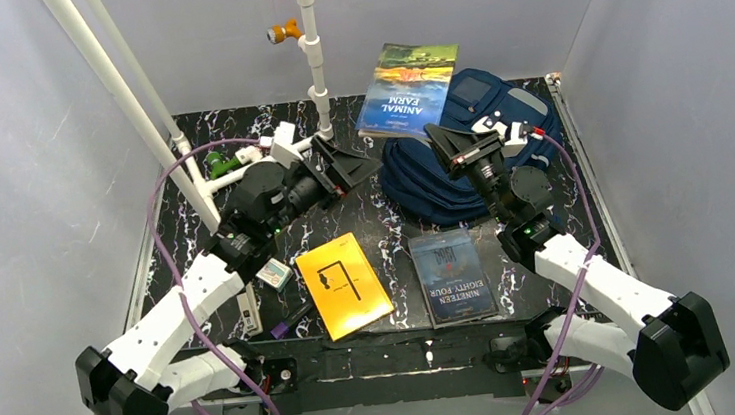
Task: Pack the student bag
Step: Pick up the book from the center of the board.
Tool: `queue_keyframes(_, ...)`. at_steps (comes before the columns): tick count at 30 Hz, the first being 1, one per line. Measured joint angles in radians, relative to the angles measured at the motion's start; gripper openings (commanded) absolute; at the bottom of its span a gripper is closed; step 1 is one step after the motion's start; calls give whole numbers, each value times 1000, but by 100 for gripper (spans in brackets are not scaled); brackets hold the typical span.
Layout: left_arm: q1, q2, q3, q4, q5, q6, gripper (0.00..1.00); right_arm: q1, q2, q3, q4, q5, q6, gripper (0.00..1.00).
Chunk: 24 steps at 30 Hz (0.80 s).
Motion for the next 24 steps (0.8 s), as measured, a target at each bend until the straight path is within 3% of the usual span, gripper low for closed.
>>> queue_keyframes(9,-171,91,-8,344,-138,-43,98,-1,5,0,11,81,57,1)
queue_keyframes(24,-215,311,-8,629,-332,-170,97,21,-30,-5,19,98,109,1)
